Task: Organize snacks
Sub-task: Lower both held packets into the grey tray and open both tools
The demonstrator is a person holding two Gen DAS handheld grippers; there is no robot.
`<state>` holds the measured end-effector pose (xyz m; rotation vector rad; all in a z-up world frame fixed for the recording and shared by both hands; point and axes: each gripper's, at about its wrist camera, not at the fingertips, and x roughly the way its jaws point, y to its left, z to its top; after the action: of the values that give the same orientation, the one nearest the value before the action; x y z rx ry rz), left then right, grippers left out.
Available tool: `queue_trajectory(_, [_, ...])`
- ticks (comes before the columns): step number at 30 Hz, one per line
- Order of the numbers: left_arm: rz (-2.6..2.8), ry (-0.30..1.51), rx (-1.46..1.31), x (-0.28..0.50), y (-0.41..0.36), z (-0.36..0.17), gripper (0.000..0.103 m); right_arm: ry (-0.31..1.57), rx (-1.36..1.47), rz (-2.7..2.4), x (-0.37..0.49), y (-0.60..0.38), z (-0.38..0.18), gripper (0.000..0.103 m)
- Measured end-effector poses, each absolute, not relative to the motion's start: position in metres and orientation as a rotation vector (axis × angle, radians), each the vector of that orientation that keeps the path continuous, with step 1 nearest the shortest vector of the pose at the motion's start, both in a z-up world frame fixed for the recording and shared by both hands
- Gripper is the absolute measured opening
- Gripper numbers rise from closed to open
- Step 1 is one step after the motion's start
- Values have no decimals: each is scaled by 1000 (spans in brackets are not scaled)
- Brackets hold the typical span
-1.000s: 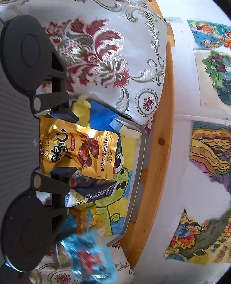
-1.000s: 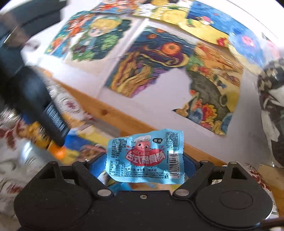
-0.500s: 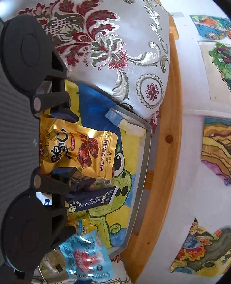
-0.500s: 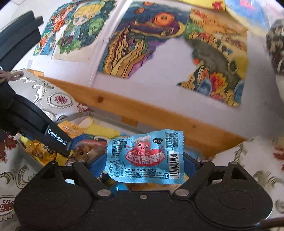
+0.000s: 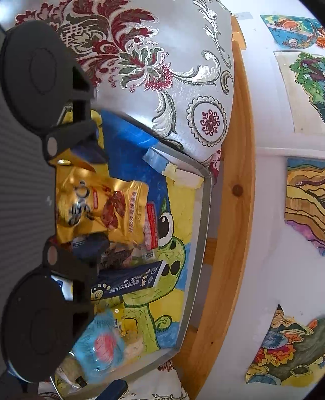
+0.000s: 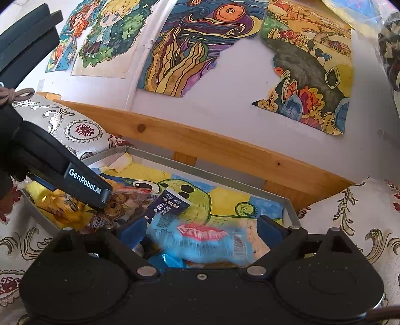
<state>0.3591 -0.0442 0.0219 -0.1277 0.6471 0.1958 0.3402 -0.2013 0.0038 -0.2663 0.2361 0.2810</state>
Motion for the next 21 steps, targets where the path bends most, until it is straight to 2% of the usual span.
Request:
queue_trajectory(9, [236, 584, -187, 345, -34, 31, 90, 222, -270, 260, 334, -202, 9, 102])
queue_trajectory(21, [288, 500, -248, 310, -24, 47, 101, 200, -163, 202, 314, -226, 41, 102])
